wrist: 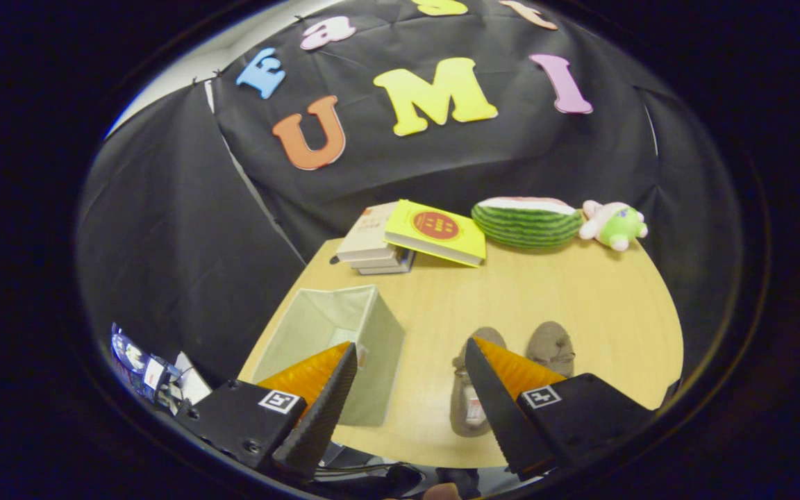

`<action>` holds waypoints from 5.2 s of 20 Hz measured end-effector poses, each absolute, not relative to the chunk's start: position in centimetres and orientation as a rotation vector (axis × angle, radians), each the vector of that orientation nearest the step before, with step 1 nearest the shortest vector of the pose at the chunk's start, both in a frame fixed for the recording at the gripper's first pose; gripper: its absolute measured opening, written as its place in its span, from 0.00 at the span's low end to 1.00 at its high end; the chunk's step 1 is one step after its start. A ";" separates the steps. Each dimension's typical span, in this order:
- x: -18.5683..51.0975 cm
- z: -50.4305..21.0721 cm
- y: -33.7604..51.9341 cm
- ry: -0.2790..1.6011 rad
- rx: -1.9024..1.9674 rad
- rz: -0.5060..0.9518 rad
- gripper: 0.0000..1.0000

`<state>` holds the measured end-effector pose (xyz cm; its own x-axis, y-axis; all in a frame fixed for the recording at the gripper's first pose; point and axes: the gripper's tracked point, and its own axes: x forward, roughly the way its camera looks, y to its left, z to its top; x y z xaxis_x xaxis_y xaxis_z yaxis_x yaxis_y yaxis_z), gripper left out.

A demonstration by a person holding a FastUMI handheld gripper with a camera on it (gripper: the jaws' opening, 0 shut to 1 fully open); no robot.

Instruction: Open the storage box then place both shoes into the box .Put the left shoe in first, then the right shoe, with the right side of both shoes facing outward in a uniform manner.

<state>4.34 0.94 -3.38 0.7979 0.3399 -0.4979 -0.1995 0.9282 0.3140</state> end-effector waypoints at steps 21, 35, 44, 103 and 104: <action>8.0 -22.7 -3.2 1.065 0.207 0.210 0.76; 7.1 -23.3 -2.8 1.169 0.400 0.155 0.06; 3.3 -10.6 1.1 1.073 0.549 0.206 0.06; 4.7 -10.0 -9.1 1.060 0.188 0.030 0.95; 4.8 -11.6 -10.2 1.088 0.175 0.025 0.95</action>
<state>4.82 -10.18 -11.56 0.4650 0.1067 -0.8789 0.0656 0.9858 0.1544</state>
